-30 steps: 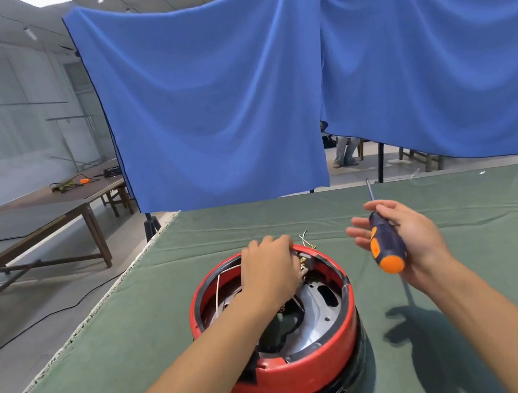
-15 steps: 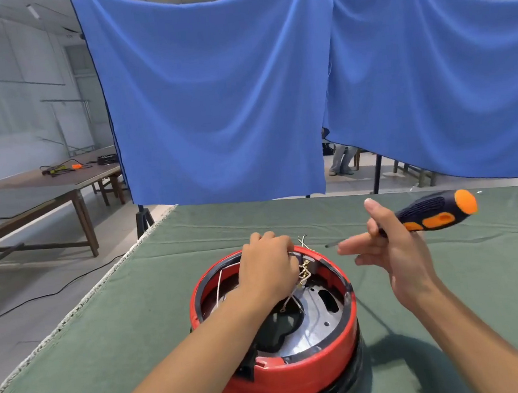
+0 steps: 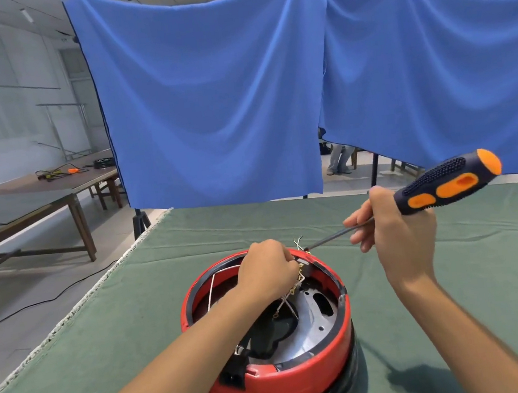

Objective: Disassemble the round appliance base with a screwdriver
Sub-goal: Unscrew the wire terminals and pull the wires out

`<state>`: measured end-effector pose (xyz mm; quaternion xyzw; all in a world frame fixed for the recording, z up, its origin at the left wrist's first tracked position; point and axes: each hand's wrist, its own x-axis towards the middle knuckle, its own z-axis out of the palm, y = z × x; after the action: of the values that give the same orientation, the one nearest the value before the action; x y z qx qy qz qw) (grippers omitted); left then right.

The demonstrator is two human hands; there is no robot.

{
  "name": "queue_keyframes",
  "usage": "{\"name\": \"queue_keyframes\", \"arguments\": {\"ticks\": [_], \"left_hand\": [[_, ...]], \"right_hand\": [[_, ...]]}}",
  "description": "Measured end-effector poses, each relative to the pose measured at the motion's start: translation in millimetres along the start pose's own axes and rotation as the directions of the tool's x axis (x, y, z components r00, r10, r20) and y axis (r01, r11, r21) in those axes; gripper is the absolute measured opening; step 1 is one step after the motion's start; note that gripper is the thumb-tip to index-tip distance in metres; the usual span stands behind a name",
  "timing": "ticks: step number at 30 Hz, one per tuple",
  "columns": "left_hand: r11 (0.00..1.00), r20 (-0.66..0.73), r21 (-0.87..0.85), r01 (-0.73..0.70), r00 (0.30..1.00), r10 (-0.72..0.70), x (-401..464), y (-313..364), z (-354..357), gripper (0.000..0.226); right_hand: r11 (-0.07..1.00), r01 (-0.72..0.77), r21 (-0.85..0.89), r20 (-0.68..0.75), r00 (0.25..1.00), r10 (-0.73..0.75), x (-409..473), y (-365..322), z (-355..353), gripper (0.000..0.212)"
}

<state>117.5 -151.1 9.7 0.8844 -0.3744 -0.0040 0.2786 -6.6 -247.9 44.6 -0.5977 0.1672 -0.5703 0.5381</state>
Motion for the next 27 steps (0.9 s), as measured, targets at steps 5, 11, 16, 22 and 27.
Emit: {"name": "queue_keyframes", "arguments": {"ticks": [5,11,16,22,27], "left_hand": [[1.0,-0.042,-0.023,0.005,0.999,-0.006,1,0,8,0.023],[0.994,-0.147,0.094,-0.054,0.987,0.068,-2,-3,14,0.022],[0.993,-0.04,0.095,-0.067,0.997,0.071,-1,-8,16,0.024],[1.0,-0.043,-0.013,0.002,0.999,-0.002,2,-7,19,0.031],[0.998,-0.083,-0.05,0.023,0.996,-0.027,2,-4,20,0.019]], "right_hand": [[0.997,0.056,0.052,-0.049,0.997,-0.053,5,6,4,0.046],[0.998,-0.007,0.062,-0.087,0.996,0.012,15,12,12,0.046],[0.998,0.029,0.055,-0.105,0.994,-0.023,13,11,18,0.036],[0.987,0.138,0.082,-0.129,0.984,-0.127,5,3,17,0.035],[0.985,0.162,0.061,-0.109,0.982,-0.154,-1,4,20,0.037]]}}
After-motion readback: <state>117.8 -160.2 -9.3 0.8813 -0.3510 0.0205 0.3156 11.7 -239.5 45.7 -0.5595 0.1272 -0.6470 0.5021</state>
